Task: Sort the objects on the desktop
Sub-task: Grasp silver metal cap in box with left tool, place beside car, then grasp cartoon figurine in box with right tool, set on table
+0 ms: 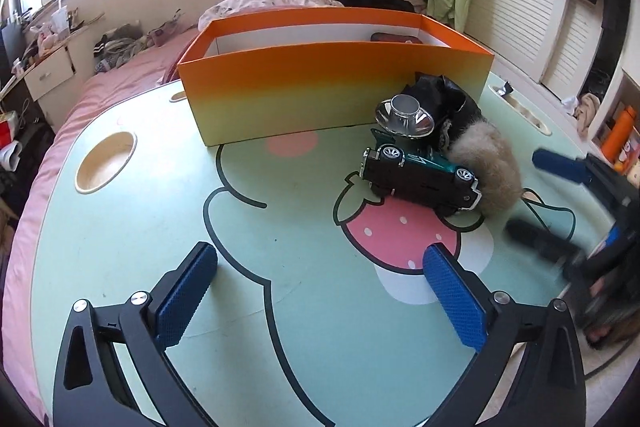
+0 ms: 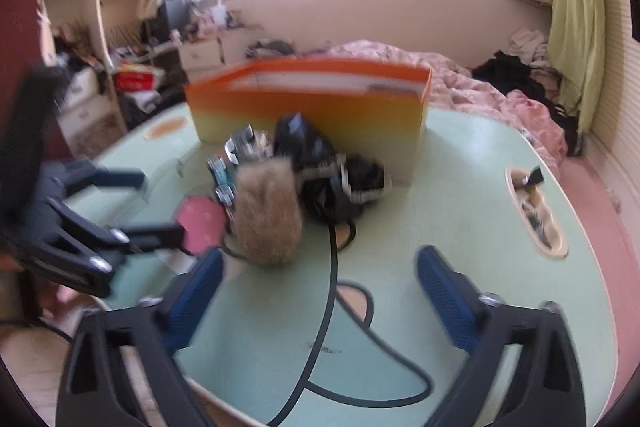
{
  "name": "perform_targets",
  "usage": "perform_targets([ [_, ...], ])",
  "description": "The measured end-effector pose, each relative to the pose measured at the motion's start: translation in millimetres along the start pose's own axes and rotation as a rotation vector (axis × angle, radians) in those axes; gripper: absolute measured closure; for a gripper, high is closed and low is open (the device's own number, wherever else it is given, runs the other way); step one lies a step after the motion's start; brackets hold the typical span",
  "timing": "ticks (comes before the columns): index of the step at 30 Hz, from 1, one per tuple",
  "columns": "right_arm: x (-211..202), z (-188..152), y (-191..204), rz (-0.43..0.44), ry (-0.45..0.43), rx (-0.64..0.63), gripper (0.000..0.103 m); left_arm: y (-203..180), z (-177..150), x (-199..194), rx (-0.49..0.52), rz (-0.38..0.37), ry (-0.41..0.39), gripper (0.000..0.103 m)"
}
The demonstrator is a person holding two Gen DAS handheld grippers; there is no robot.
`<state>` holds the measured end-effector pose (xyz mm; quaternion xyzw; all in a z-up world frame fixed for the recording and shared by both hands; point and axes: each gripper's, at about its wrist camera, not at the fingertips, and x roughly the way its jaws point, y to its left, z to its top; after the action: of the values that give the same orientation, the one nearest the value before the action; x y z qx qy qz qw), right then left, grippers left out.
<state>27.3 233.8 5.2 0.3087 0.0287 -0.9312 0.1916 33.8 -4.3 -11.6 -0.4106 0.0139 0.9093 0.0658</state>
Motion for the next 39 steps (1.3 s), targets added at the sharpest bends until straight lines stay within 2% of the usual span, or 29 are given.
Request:
perform_targets([
  [3, -21, 44, -8, 0.026, -0.079, 0.044, 0.031, 2, -4, -5, 0.000, 0.004, -0.010, 0.001],
  [4, -21, 69, -9, 0.085, -0.079, 0.046, 0.036, 2, -3, -5, -0.001, 0.005, -0.010, 0.001],
  [5, -14, 88, -8, 0.146, -0.047, 0.043, 0.039, 1, -3, -5, -0.003, 0.007, -0.013, 0.001],
  [7, 17, 129, -5, 0.289, 0.092, 0.060, 0.050, 1, -3, -5, -0.007, 0.014, -0.023, 0.001],
  [9, 54, 155, 5, 0.356, 0.234, 0.067, 0.058, 3, -4, -5, -0.016, 0.018, -0.026, 0.001],
  [11, 99, 177, 20, 0.328, 0.375, 0.031, 0.060, 5, -5, -6, -0.019, 0.019, -0.028, 0.001],
  [13, 138, 187, 31, 0.241, 0.479, -0.002, 0.060, 4, -6, -7, -0.018, 0.019, -0.031, 0.001],
  [15, 168, 192, 35, 0.202, 0.546, 0.017, 0.060, 3, -5, -6, -0.012, 0.013, -0.032, 0.001],
  [17, 189, 193, 31, 0.215, 0.586, 0.074, 0.060, 3, -3, -6, -0.008, 0.007, -0.034, 0.001],
  [21, 225, 179, 27, 0.172, 0.666, 0.127, 0.060, 5, -4, -6, -0.010, -0.004, -0.039, 0.001],
  [22, 232, 175, 28, 0.181, 0.680, 0.137, 0.054, 5, -4, -7, -0.010, -0.007, -0.040, 0.001],
  [24, 236, 176, 29, 0.192, 0.642, 0.143, 0.048, 5, -4, -7, -0.008, -0.008, -0.039, 0.001],
  [26, 232, 175, 38, 0.175, 0.630, 0.076, 0.053, 3, -5, -6, -0.003, -0.005, -0.036, 0.001],
  [27, 229, 176, 41, 0.194, 0.619, 0.067, 0.065, 3, -5, -6, -0.002, -0.006, -0.037, 0.001],
  [33, 219, 173, 21, 0.222, 0.572, 0.135, 0.065, 1, -5, -7, 0.000, -0.007, -0.037, 0.001],
  [35, 206, 176, 14, 0.249, 0.540, 0.156, 0.065, 1, -4, -6, -0.001, -0.006, -0.037, 0.001],
  [39, 161, 192, 5, 0.290, 0.421, 0.155, 0.065, 0, -4, -6, -0.002, -0.005, -0.037, 0.001],
])
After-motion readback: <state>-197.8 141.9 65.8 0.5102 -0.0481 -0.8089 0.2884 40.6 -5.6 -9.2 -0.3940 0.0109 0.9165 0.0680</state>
